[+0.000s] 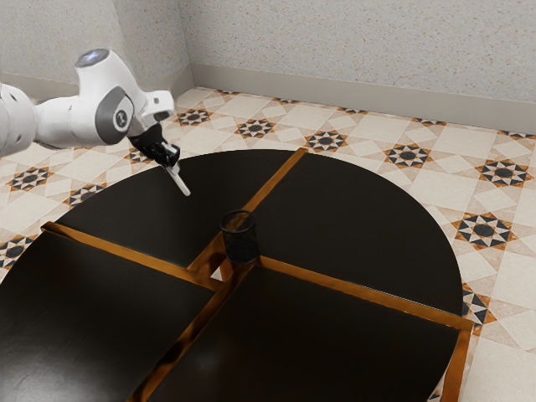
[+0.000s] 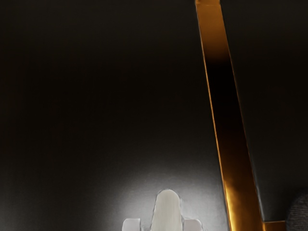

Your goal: Take the marker out of the pen holder and place it to the left of the pen holder.

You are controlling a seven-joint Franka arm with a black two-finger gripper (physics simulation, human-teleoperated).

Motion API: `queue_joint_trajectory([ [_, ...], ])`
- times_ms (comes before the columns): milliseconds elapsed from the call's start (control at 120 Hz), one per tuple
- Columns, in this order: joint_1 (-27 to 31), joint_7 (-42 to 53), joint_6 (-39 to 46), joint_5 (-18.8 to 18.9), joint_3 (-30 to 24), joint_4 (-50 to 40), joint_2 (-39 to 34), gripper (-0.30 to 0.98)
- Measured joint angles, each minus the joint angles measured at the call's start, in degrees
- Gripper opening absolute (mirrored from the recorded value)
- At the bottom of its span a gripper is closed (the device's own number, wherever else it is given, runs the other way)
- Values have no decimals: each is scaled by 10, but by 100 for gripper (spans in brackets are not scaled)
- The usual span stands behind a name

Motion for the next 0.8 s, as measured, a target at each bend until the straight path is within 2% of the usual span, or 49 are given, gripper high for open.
queue_joint_trajectory([
  [208,-4,71,301,-6,4,-86,39,-7],
  [358,-2,124,425,-14,3,-101,89,-7],
  [500,-1,151,480,-18,3,-107,105,-6],
  [658,-5,168,490,-16,2,-103,108,29],
  [800,-1,178,444,-17,1,-98,70,47],
])
